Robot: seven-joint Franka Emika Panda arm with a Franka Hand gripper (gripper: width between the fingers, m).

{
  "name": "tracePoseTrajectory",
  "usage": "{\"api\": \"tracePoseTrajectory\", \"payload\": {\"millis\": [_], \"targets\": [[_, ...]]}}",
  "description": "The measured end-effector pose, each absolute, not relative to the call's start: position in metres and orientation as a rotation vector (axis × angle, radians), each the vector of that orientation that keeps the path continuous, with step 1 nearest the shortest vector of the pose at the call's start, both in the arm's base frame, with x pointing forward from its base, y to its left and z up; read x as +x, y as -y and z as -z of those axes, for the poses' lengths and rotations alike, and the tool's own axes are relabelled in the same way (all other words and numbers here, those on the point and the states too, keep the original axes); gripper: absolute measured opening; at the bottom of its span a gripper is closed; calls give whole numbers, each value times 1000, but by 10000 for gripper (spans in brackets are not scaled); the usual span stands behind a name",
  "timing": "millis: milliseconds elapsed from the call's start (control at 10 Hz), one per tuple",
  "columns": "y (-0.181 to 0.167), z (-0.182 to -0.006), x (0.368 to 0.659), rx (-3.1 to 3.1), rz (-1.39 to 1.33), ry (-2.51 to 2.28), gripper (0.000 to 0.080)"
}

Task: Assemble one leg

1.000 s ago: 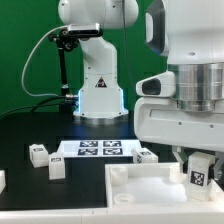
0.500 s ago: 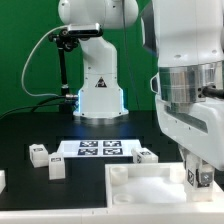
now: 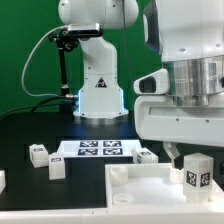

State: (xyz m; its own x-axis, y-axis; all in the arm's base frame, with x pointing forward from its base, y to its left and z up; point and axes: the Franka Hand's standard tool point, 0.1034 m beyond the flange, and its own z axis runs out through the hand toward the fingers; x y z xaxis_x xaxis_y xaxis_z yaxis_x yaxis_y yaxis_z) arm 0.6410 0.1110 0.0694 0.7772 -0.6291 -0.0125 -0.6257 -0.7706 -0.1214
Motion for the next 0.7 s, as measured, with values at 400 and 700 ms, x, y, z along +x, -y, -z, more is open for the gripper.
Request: {"api": "tracePoseTrajectory", "payload": {"millis": [400,700], "targets": [[-110,-70,641,-3063,92,-246,648],[-106,-68,640,-3084,96,158,649]]}}
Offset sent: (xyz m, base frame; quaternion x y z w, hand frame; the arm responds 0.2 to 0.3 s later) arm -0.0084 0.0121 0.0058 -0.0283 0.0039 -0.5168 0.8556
